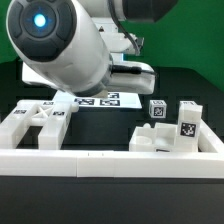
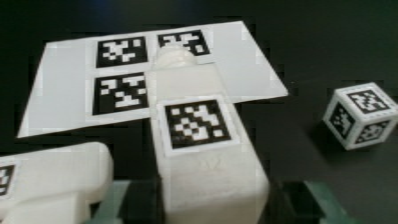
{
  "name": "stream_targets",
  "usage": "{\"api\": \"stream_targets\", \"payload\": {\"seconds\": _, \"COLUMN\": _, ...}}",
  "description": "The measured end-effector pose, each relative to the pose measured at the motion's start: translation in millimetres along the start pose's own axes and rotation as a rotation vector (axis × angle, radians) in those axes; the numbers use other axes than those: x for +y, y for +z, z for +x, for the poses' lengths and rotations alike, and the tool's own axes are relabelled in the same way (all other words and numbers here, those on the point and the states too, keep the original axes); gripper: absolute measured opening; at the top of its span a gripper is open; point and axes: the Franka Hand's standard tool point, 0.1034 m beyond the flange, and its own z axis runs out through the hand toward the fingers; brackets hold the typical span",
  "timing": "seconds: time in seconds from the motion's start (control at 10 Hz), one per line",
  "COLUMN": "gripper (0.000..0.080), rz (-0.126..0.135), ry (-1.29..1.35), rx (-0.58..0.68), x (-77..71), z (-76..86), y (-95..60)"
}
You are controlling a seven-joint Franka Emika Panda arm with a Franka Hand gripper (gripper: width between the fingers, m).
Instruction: Assemble chair
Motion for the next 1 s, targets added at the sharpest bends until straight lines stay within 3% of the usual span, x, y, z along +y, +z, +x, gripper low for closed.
{"api": "stream_targets", "payload": {"seconds": 0.4, "gripper": 0.0278, "rz": 0.0, "ry": -0.003, "rx": 0.099, "x": -2.1, "z": 12.7, "y": -9.0}}
{"api": "stream_targets", "payload": {"seconds": 0.7, "gripper": 0.0278, "rz": 0.007, "ry": -0.031, "rx": 0.372, "x": -20.4, "z": 14.4, "y": -47.1}}
{"api": "stream_targets", "payload": {"seconds": 1.0, "gripper": 0.0278, "rz": 0.021, "ry": -0.032, "rx": 0.58, "x": -21.9, "z": 19.5, "y": -51.4}}
